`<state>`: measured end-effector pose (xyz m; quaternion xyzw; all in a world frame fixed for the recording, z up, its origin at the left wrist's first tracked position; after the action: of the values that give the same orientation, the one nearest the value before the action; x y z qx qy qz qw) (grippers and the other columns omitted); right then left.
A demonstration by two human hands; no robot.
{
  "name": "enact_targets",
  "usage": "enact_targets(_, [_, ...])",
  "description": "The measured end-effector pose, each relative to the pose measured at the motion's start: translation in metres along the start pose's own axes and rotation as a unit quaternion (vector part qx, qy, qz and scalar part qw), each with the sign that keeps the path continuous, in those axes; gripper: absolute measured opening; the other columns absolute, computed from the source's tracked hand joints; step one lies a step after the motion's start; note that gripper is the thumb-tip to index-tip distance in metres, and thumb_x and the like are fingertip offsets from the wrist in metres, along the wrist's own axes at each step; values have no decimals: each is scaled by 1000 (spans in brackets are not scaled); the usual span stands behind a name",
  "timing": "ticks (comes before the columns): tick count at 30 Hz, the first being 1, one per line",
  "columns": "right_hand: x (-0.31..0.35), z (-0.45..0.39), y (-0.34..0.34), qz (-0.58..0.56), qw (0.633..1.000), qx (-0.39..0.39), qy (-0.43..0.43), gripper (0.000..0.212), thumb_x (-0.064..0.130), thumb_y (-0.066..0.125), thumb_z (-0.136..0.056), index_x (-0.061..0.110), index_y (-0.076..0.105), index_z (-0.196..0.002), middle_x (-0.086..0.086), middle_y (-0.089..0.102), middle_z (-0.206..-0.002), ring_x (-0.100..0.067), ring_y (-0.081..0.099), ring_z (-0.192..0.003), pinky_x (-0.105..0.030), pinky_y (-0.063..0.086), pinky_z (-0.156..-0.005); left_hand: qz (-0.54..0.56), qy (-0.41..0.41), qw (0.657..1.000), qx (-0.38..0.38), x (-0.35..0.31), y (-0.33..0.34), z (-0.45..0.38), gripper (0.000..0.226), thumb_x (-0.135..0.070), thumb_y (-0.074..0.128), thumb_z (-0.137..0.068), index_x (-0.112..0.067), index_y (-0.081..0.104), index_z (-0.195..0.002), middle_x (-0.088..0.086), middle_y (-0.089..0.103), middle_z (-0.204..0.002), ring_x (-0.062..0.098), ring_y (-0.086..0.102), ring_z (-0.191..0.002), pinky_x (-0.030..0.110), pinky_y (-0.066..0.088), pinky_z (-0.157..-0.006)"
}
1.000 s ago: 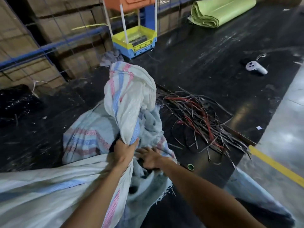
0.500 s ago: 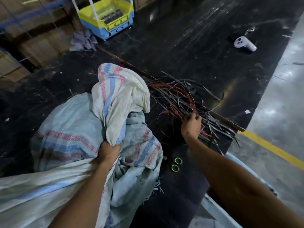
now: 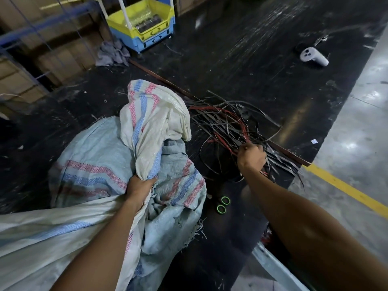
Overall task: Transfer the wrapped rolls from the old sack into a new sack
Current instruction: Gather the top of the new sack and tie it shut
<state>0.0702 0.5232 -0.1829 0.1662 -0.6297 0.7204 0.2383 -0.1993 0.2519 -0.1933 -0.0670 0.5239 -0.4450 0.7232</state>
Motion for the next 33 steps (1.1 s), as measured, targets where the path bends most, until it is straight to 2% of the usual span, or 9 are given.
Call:
enact_targets(7, [47,11,-31,-211,973,69,-58,17,20,57,-94,22,66,-109,0,66,-91,-18,62,-74,-27,46,-70,108,6,994,-3,-11,-20,25,43,-18,83,-77,-4,67,-114,8,69,-107,26,65,-99,30,48,-85])
enact_targets(11, [95,26,-51,-326,926,164,-92,20,22,57,-87,26,75,-80,2,74,-83,-19,68,-85,-38,54,-86,152,11,988,-4,-18,-48,41,39,-22,85,-75,-3,66,-104,9,71,-100,23,64,-85,30,49,-77])
enact_targets(14, [122,32,-54,-351,900,201,-165,23,10,57,-85,21,77,-88,-1,75,-84,-17,67,-78,-38,55,-83,182,24,983,1,-21,-72,56,43,-24,86,-72,-5,67,-106,10,72,-93,25,66,-81,35,54,-78])
enact_targets(17, [152,79,-89,-315,896,196,-243,5,28,73,-83,27,78,-85,1,75,-75,-12,63,-66,-34,54,-70,189,47,981,7,-30,-100,82,22,-16,80,-78,-7,60,-77,11,62,-68,24,59,-63,28,48,-68])
enact_targets(20, [176,132,-120,-296,877,184,-331,8,29,73,-87,33,76,-80,1,73,-71,-7,63,-62,-29,55,-63,254,66,965,18,-36,-133,114,12,-4,74,-81,1,63,-82,12,51,-58,19,48,-42,22,45,-45])
enact_targets(24, [209,201,-148,-342,813,244,-404,8,23,67,-93,18,72,-88,-6,74,-94,-10,67,-76,-25,55,-68,348,82,934,27,-36,-186,153,9,1,67,-85,4,62,-78,12,46,-57,24,51,-47,26,49,-46])
enact_targets(28, [227,274,-139,-432,709,414,-373,7,13,64,-95,7,67,-93,-6,64,-77,-14,55,-59,-25,45,-53,380,90,920,45,-25,-232,179,16,-8,72,-83,-3,64,-71,12,50,-61,26,58,-54,34,55,-64])
enact_targets(30, [220,308,-110,-346,718,488,-356,5,15,66,-93,12,70,-93,4,62,-74,-10,46,-57,-21,35,-50,386,107,915,54,-26,-246,192,28,-12,66,-89,-7,58,-63,9,46,-57,22,50,-47,29,51,-56])
enact_targets(33, [192,348,-38,161,729,459,-482,13,30,74,-86,23,77,-97,7,72,-94,-9,64,-82,-20,45,-66,396,135,906,66,-25,-267,212,26,-16,61,-94,-10,53,-71,2,37,-50,16,37,-39,26,42,-52])
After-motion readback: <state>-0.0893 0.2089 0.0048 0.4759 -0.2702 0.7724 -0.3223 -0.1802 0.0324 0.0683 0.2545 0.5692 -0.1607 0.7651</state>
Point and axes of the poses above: each hand's wrist, its own z-axis away from the middle knuckle, its own y-axis out of the palm, x = y × z, the point moved 4 cm from there along -z, towards the middle knuckle
